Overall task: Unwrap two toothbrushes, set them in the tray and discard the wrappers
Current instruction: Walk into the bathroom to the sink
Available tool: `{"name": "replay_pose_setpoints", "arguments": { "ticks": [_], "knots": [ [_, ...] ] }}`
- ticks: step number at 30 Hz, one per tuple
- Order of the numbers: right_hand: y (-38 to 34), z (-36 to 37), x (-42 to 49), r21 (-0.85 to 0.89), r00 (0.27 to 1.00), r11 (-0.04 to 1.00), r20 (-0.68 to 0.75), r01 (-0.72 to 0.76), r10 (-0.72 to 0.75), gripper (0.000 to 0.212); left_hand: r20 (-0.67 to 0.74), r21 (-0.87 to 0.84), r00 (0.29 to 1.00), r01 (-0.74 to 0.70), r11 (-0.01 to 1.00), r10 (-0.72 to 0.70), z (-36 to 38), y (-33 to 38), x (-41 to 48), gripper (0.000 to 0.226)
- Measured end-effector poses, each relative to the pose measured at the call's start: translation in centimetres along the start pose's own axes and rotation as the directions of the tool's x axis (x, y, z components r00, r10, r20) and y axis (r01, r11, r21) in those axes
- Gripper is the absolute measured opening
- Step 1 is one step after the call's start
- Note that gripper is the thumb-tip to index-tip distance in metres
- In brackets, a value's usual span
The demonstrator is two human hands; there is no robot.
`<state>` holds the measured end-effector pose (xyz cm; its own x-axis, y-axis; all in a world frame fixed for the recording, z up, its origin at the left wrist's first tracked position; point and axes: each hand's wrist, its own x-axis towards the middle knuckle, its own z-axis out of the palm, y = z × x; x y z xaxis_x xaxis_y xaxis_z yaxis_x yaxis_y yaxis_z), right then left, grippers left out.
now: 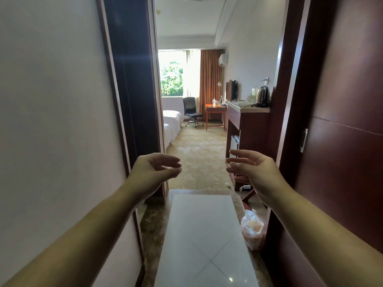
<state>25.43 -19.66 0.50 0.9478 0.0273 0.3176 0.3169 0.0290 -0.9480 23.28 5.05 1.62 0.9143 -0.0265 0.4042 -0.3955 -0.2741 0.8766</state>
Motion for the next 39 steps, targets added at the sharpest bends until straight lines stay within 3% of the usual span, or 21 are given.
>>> {"name": "replay_pose_setpoints", "arguments": {
  "ticks": [19, 39],
  "knots": [
    [5.0, 2.1, 16.2, -0.018, 0.999, 0.999, 0.023, 0.028, -0.028, 0.022, -0.077, -0.021, 0.996, -0.037, 0.999, 0.035, -1.1, -7.9, 14.9, 0.026],
    [14.0, -2.9, 41.3, -0.019, 0.983, 1.000, 0.183, 0.009, -0.006, 0.024, -0.186, 0.014, 0.983, 0.015, 1.000, -0.012, 6.6, -15.8, 37.4, 0.020]
  ]
}}
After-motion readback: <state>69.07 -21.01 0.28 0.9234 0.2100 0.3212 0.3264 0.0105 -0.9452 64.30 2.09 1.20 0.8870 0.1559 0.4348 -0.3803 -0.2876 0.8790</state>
